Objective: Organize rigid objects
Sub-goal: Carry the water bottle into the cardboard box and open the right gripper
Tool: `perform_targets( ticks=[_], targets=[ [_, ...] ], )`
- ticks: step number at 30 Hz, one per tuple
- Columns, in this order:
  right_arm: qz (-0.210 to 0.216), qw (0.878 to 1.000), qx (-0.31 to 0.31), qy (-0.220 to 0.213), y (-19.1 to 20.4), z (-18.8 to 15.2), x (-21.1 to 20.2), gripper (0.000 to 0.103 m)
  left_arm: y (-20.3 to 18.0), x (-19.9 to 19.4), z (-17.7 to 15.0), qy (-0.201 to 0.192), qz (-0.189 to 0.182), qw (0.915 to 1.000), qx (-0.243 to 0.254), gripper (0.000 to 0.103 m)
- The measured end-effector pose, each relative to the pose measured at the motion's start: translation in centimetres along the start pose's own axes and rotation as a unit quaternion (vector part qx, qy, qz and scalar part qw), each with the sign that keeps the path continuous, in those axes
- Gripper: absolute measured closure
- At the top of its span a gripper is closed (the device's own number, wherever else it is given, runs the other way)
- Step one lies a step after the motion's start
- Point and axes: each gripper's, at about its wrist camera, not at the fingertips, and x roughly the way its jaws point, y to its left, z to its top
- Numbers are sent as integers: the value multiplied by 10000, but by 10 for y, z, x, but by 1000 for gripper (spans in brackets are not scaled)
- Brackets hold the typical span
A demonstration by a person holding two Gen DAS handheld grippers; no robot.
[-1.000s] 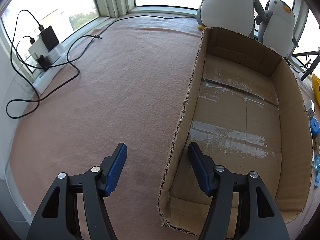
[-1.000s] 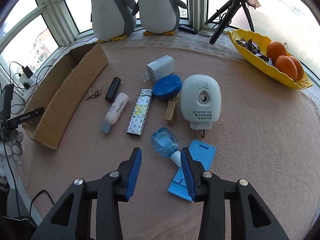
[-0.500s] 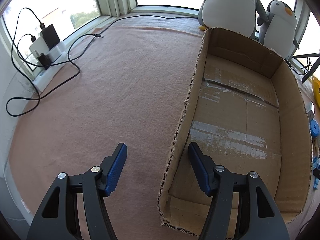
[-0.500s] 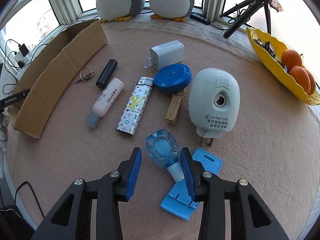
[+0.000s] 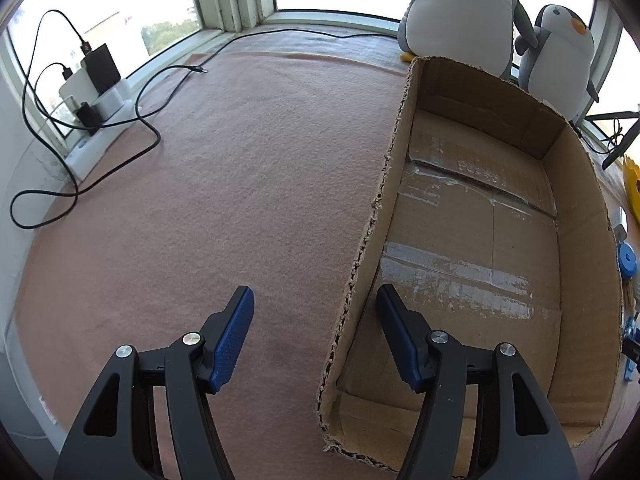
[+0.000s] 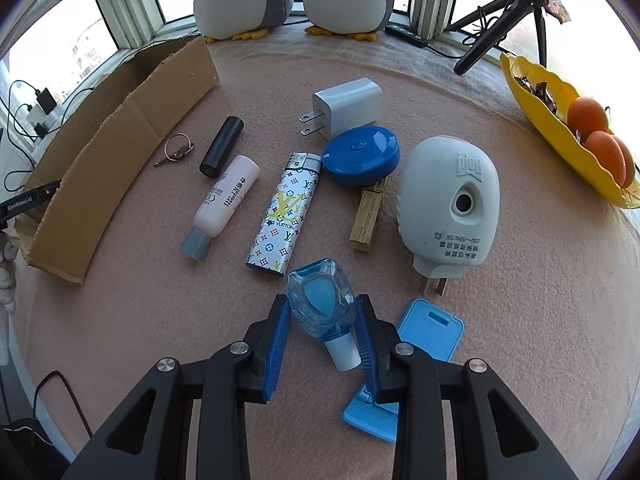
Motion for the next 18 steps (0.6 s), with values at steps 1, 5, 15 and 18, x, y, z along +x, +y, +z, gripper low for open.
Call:
perform_targets(
  ticks=[1,5,15,18],
  targets=[
    [21,10000,5,-30,3,1,-2,74,0,0,0,-3,3,10000,9,39],
    [151,9996,-41,-232,19,8,-18,74,-1,0,-1,-12,10,10000,41,39],
    [607,9935,-488,-827,89,39,-57,74,-4,-1,-2,-40,16,10000,50,39],
    [756,9905,-659,-939,113,47,-61,74,-4,-2,-3,-60,34,9999,74,39]
  ],
)
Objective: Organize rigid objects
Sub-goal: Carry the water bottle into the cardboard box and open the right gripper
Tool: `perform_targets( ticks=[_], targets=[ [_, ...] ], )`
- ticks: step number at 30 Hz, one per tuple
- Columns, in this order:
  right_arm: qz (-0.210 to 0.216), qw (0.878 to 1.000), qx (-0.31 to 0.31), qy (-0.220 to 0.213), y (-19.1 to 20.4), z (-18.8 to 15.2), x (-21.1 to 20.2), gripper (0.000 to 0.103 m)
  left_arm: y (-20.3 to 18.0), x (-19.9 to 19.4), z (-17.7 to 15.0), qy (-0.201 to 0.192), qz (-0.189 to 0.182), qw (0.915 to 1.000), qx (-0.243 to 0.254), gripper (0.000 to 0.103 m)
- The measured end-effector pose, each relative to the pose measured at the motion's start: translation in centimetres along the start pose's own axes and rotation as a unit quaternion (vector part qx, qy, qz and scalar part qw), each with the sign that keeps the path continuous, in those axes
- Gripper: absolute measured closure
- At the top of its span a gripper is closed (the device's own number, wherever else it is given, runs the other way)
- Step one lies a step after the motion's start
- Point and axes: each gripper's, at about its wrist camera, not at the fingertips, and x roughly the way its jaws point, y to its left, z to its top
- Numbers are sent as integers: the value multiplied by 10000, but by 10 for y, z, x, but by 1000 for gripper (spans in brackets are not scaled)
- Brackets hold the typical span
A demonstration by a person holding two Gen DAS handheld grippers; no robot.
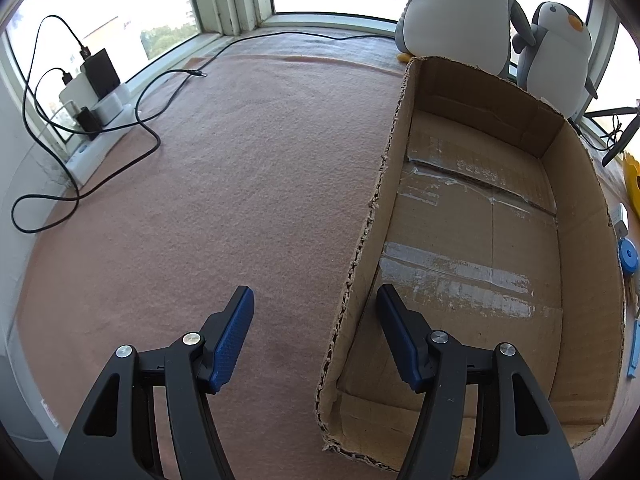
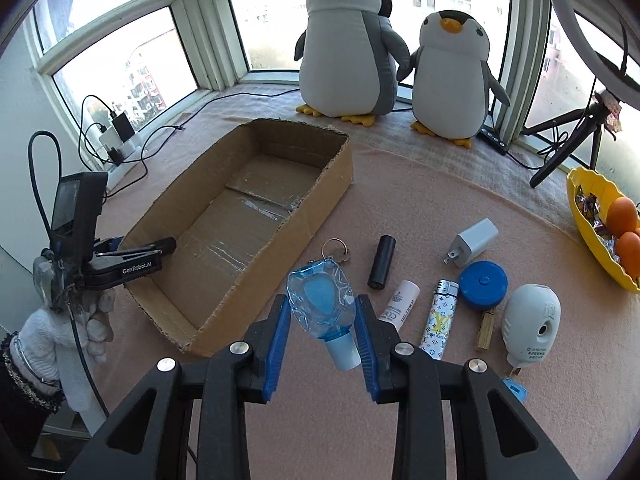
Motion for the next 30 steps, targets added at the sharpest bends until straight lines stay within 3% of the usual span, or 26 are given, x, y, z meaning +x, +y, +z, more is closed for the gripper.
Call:
perform_targets(
  ticks=[13,25,30],
  targets=[
    [330,9980,-536,102,70,19,37,74,2,-2,-4,-86,20,10000,10,39],
    [295,9978,-545,214,75,20,49,73,2,-2,-3,-90,25,10000,18,39],
    [279,9991,-314,86,67,23,43,54,3,-2,-2,-82,28,10000,25,39]
  ],
)
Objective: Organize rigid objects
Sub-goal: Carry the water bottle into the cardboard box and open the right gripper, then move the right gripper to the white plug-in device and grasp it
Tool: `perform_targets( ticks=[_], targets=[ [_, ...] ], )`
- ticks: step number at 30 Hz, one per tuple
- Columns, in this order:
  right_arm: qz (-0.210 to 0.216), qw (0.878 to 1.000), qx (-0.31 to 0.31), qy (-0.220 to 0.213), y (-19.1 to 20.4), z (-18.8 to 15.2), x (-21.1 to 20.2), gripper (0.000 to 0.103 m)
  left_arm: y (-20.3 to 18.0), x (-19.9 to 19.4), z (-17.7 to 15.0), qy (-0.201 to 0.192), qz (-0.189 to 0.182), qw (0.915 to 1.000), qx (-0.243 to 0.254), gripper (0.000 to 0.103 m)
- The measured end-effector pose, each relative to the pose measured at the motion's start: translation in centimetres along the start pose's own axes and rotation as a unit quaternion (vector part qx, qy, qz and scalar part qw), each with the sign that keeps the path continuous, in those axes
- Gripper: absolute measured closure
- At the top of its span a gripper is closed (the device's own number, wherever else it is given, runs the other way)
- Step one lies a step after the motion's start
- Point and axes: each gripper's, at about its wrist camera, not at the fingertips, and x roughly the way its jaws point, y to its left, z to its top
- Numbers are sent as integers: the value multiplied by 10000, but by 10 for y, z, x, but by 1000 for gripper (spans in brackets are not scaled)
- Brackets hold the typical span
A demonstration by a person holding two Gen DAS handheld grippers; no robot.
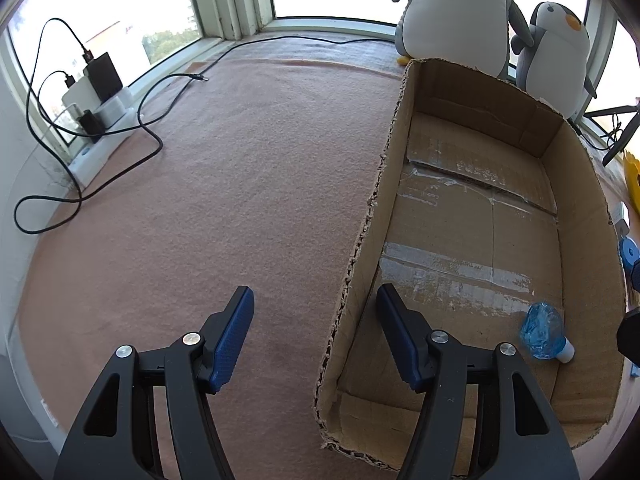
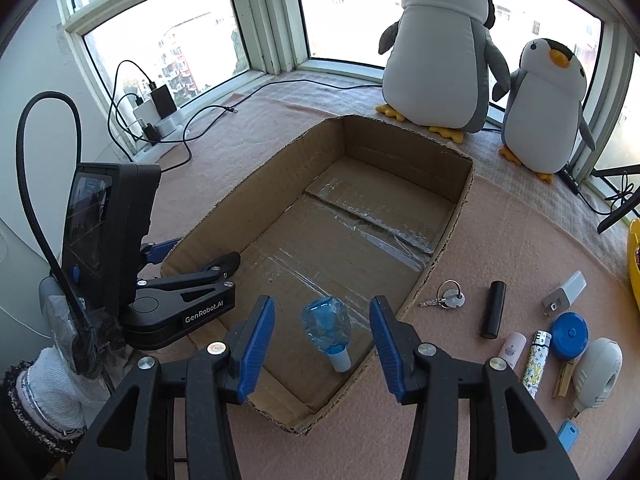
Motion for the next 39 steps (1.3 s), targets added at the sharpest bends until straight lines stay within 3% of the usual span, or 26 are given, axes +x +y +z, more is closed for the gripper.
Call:
perform_targets(
  ticks=[15,21,29,39],
  targets=[
    [-264,9975,556,-347,-39,-17,-44,43,-2,0,0,-4,47,10000,3,39],
    [-666,9907,1041,-564,-82,-33,-72,38,-1,1,0,13,24,10000,-23,39],
    [-1736,9718,1449,-666,-150,-64,-97,29,0,1,1,15,29,10000,-28,39],
    [-2135,9607,1749,-296,-204,-84,-84,29,1,2,1,13,38,10000,-37,39]
  ],
)
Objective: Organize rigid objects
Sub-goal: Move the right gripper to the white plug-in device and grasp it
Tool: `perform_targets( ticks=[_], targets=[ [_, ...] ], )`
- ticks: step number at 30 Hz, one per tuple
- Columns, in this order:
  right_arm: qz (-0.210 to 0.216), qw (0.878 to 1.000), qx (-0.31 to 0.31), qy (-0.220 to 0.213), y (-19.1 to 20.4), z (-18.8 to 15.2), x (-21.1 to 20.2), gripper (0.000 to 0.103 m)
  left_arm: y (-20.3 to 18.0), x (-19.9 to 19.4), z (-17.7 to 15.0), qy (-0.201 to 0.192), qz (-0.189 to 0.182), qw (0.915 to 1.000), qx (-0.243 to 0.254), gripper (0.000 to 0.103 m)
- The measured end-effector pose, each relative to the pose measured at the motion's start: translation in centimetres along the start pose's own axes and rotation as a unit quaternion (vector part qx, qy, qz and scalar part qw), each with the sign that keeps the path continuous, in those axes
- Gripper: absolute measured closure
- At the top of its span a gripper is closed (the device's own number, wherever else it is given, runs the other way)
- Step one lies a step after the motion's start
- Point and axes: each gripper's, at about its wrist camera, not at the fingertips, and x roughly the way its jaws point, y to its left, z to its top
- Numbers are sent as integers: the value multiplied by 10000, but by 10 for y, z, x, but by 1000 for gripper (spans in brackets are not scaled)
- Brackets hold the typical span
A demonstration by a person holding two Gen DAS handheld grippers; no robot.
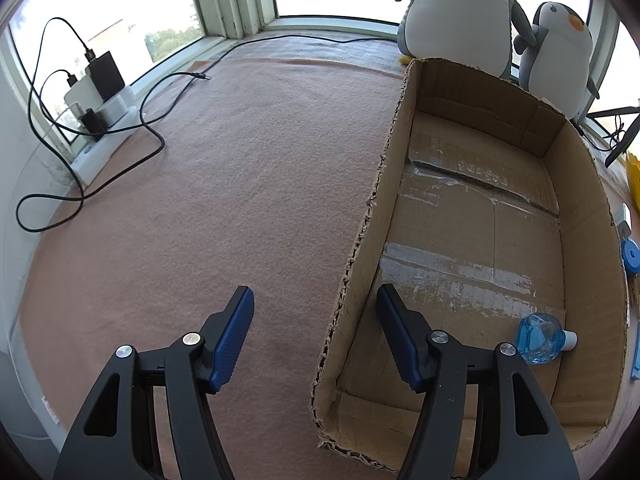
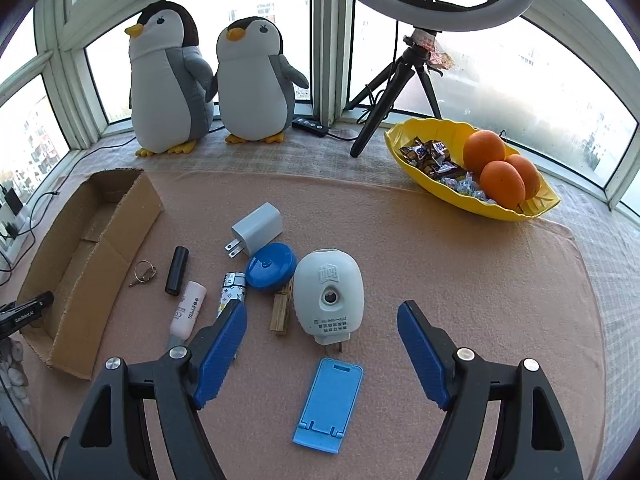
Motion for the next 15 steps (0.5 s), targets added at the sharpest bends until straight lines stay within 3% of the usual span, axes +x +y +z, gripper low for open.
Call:
perform_targets(
  ticks=[15],
  targets=[
    [-245,9983,-209,483,3,9,54,29,-1,0,-1,11,-42,10000,-61,39]
  ],
)
